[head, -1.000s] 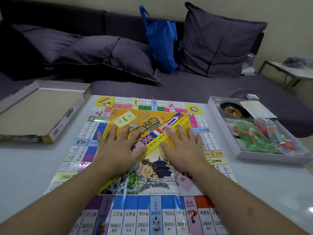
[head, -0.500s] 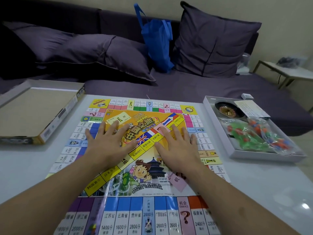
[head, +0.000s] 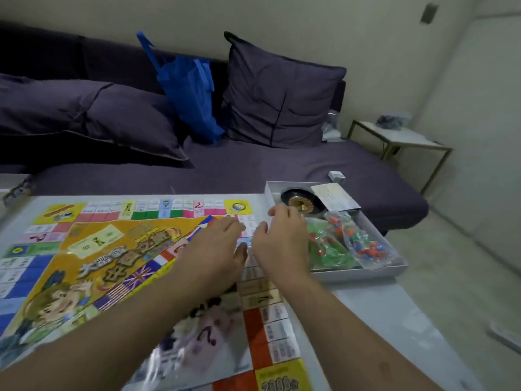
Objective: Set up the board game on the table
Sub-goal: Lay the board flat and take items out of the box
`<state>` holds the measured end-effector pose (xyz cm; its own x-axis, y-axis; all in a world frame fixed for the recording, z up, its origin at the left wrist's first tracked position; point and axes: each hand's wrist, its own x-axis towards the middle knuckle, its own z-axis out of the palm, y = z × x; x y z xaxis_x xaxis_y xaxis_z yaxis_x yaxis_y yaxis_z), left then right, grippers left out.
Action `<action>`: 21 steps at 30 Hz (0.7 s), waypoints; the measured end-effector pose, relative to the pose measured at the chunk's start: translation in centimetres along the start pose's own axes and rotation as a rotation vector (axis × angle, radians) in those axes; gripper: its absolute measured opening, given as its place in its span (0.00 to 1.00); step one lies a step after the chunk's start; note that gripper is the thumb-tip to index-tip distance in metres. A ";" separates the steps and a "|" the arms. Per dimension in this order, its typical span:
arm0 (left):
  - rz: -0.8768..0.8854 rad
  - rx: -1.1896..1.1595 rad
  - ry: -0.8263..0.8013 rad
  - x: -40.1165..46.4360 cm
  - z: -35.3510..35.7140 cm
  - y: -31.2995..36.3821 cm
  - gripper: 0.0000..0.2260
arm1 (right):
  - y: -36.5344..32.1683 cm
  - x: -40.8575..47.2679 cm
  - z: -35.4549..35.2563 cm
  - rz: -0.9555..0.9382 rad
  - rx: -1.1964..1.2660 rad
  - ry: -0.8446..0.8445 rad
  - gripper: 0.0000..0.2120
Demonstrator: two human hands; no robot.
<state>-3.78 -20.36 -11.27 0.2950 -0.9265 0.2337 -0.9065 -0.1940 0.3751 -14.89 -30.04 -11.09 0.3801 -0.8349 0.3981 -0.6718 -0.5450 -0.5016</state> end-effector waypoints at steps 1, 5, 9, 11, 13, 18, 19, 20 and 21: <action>0.015 -0.025 -0.024 1.3 0.9 1.7 0.23 | 1.8 1.5 -0.9 0.024 -0.034 0.033 0.13; 0.110 -0.131 -0.061 5.6 5.9 6.3 0.18 | 9.4 8.4 -4.0 0.184 -0.201 0.061 0.17; 0.135 -0.059 -0.141 7.3 9.7 7.5 0.25 | 15.9 13.9 -5.3 0.393 -0.329 -0.011 0.25; 0.127 -0.053 -0.135 7.2 10.0 7.6 0.25 | 18.0 15.3 -5.0 0.494 -0.318 -0.104 0.29; 0.147 -0.052 -0.116 7.0 10.0 7.5 0.24 | 19.1 16.0 -4.3 0.557 -0.263 -0.168 0.29; 0.143 -0.026 -0.158 7.0 10.0 7.2 0.24 | 19.2 15.9 -2.9 0.482 -0.228 0.011 0.17; 0.139 -0.023 -0.164 7.0 10.0 7.3 0.24 | 19.1 15.8 -3.1 0.463 -0.212 0.050 0.14; 0.135 -0.021 -0.173 7.0 10.0 7.4 0.23 | 19.1 15.8 -3.4 0.455 -0.174 0.084 0.11; 0.132 -0.020 -0.179 7.0 9.9 7.4 0.23 | 18.9 15.9 -3.9 0.464 -0.114 0.111 0.10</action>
<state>-11.40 -31.49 -15.76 0.1139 -0.9863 0.1195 -0.9269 -0.0621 0.3702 -24.05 -53.31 -11.31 -0.0414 -0.9711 0.2350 -0.8218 -0.1007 -0.5609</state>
